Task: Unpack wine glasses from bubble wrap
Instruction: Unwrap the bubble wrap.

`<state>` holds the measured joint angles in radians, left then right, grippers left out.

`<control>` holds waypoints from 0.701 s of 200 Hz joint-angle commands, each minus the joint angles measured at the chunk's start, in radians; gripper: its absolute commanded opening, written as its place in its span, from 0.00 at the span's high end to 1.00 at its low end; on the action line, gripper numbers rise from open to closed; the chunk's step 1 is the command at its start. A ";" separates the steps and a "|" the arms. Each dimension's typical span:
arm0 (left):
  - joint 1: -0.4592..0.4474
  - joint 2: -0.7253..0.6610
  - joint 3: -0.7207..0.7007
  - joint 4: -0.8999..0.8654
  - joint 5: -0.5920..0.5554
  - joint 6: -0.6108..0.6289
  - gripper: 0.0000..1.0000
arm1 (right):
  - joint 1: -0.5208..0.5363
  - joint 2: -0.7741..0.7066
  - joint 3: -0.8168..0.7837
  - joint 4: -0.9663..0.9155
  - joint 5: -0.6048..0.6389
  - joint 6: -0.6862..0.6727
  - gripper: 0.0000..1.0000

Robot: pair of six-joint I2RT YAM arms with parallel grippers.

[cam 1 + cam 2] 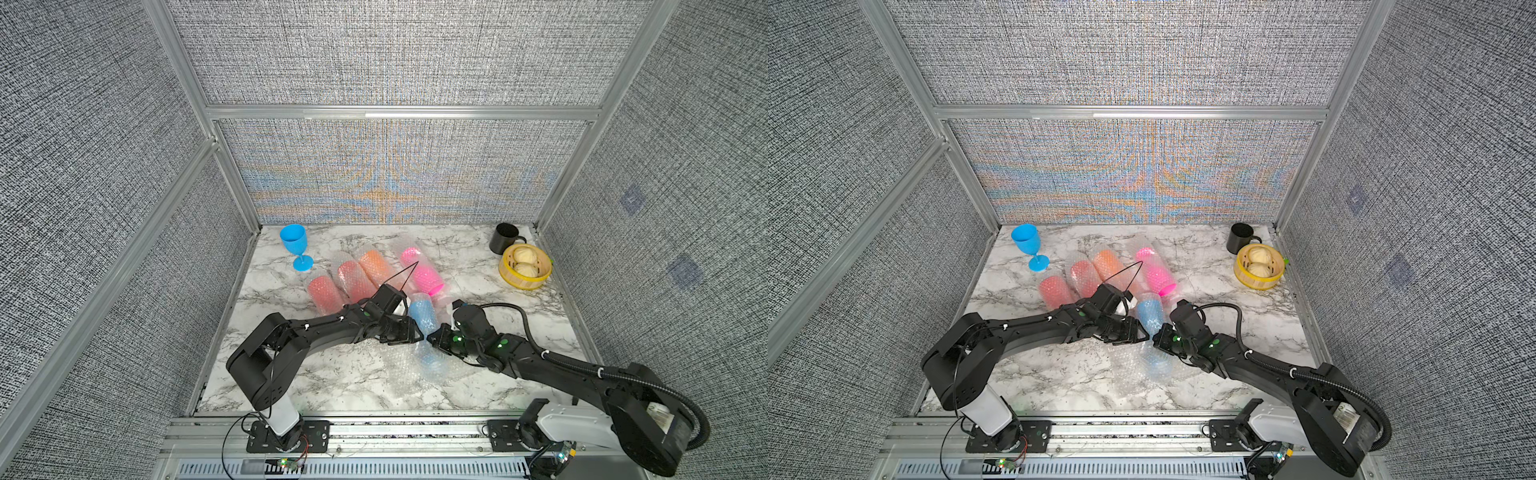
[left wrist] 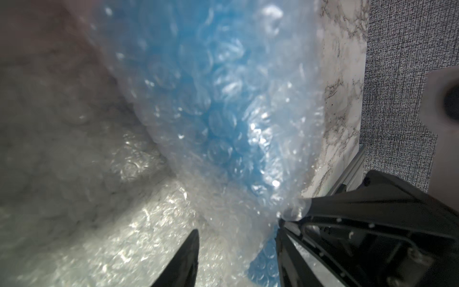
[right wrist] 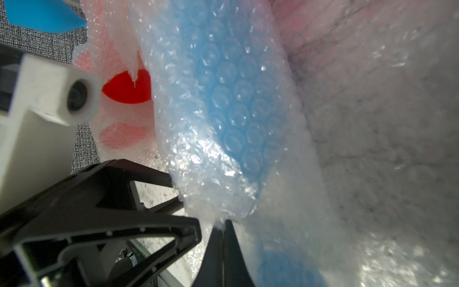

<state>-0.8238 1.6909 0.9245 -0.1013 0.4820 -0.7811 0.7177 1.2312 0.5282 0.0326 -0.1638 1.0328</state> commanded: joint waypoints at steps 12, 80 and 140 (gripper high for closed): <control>-0.003 0.052 0.034 0.033 0.062 0.020 0.56 | -0.005 0.007 0.004 0.019 -0.019 0.002 1.00; -0.003 0.001 0.028 -0.094 -0.053 0.095 1.00 | -0.024 -0.088 0.019 -0.173 0.067 -0.110 1.00; -0.001 0.000 0.033 -0.179 -0.110 0.127 1.00 | -0.025 -0.162 0.037 -0.403 0.204 -0.241 1.00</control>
<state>-0.8280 1.6886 0.9466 -0.2100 0.4217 -0.6861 0.6937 1.0668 0.5526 -0.2317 -0.0410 0.8608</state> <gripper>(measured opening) 0.049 0.049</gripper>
